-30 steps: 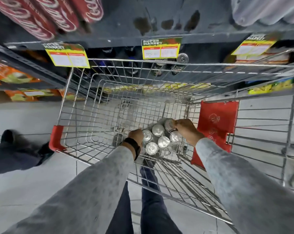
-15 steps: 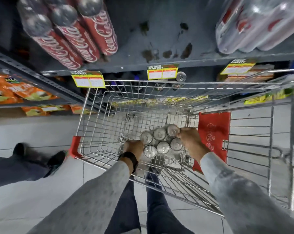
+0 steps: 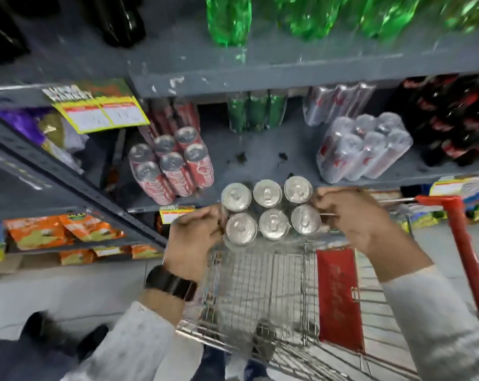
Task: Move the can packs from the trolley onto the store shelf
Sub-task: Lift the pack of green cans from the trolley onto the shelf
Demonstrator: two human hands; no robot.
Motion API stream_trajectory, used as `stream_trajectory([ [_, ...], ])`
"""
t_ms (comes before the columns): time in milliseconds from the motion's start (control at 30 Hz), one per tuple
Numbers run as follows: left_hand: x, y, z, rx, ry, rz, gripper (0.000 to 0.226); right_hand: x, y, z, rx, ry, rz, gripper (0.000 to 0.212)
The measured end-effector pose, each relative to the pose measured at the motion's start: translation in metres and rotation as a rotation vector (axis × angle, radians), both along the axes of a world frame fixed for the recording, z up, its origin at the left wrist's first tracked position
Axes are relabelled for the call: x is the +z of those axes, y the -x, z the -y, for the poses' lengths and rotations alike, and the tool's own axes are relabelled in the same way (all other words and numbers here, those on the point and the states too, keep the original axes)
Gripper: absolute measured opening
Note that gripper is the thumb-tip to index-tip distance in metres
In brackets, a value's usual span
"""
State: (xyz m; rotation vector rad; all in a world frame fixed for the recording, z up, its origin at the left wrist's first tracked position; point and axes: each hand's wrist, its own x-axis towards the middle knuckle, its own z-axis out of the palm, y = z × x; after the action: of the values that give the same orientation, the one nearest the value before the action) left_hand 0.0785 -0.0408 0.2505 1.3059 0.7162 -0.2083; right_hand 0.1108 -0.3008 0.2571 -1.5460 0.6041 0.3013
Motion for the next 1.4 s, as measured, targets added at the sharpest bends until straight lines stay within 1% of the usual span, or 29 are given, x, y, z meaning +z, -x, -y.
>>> stream_trajectory([
  [67, 0.017, -0.026, 0.005, -0.011, 0.019, 0.057, 0.030, 0.015, -0.030, 0.000, -0.001, 0.046, 0.042, 0.021],
  [133, 0.022, -0.054, 0.016, -0.008, 0.008, 0.075, 0.022, 0.022, -0.062, -0.004, 0.005, 0.119, 0.063, 0.025],
  [200, 0.019, -0.082, 0.028, 0.028, 0.002, 0.055, 0.017, 0.022, -0.096, -0.006, 0.016, 0.197, 0.051, 0.021],
  [300, 0.005, -0.118, 0.043, 0.087, 0.043, 0.037, 0.025, 0.011, -0.143, -0.004, 0.079, 0.302, 0.021, 0.015],
  [367, -0.006, -0.134, 0.049, 0.141, 0.057, 0.019, 0.021, 0.003, -0.165, -0.002, 0.156, 0.387, 0.001, 0.012],
  [467, -0.017, -0.147, 0.054, 0.114, 0.068, -0.018, 0.021, -0.006, -0.184, -0.003, 0.168, 0.487, -0.048, 0.007],
  [500, -0.019, -0.150, 0.055, 0.092, 0.085, -0.024, 0.026, -0.008, -0.187, -0.003, 0.174, 0.492, -0.056, 0.009],
  [567, -0.024, -0.156, 0.053, 0.075, 0.114, -0.041, 0.034, -0.010, -0.193, -0.005, 0.257, 0.502, -0.043, 0.009],
  [633, -0.023, -0.159, 0.051, 0.063, 0.136, -0.060, 0.029, -0.013, -0.197, -0.006, 0.288, 0.541, -0.038, 0.008],
  [667, -0.022, -0.160, 0.049, 0.057, 0.154, -0.071, 0.025, -0.015, -0.198, -0.005, 0.276, 0.541, -0.032, 0.010],
  [733, -0.022, -0.158, 0.047, 0.017, 0.148, -0.093, 0.023, -0.018, -0.197, -0.004, 0.249, 0.476, -0.014, 0.017],
  [800, -0.028, -0.152, 0.043, -0.032, 0.080, -0.110, 0.016, -0.025, -0.191, -0.001, 0.213, 0.378, 0.018, 0.022],
  [833, -0.032, -0.146, 0.042, -0.066, 0.022, -0.112, 0.025, -0.028, -0.185, 0.000, 0.166, 0.319, 0.039, 0.033],
  [867, -0.036, -0.141, 0.041, -0.068, -0.007, -0.112, 0.043, -0.032, -0.178, 0.000, 0.097, 0.228, 0.050, 0.049],
  [900, -0.042, -0.138, 0.041, -0.052, -0.004, -0.086, 0.057, -0.039, -0.173, 0.002, 0.017, 0.105, 0.048, 0.064],
  [933, -0.047, -0.136, 0.042, -0.056, 0.039, -0.042, 0.063, -0.048, -0.170, 0.003, -0.038, -0.030, 0.035, 0.071],
  [967, -0.050, -0.134, 0.046, -0.081, 0.109, -0.005, 0.064, -0.059, -0.168, 0.004, -0.054, -0.145, 0.025, 0.070],
  [1000, -0.053, -0.133, 0.049, -0.111, 0.175, 0.027, 0.061, -0.068, -0.166, 0.004, -0.051, -0.216, 0.021, 0.064],
  [1067, -0.058, -0.133, 0.055, -0.132, 0.251, 0.057, 0.050, -0.078, -0.160, 0.002, -0.039, -0.292, 0.013, 0.052],
  [1133, -0.063, -0.135, 0.059, -0.124, 0.248, 0.072, 0.047, -0.082, -0.155, -0.001, -0.043, -0.322, 0.018, 0.050],
  [1200, -0.064, -0.137, 0.060, -0.099, 0.235, 0.068, 0.047, -0.083, -0.152, -0.001, -0.061, -0.322, 0.055, 0.056],
  [1233, -0.065, -0.139, 0.061, -0.099, 0.217, 0.073, 0.047, -0.082, -0.149, -0.001, -0.058, -0.324, 0.068, 0.054],
  [1333, -0.061, -0.145, 0.061, -0.101, 0.200, 0.080, 0.048, -0.079, -0.141, 0.000, -0.062, -0.389, 0.050, 0.040],
  [1400, -0.060, -0.148, 0.061, -0.102, 0.163, 0.088, 0.054, -0.078, -0.137, -0.001, -0.078, -0.359, 0.047, 0.038],
])
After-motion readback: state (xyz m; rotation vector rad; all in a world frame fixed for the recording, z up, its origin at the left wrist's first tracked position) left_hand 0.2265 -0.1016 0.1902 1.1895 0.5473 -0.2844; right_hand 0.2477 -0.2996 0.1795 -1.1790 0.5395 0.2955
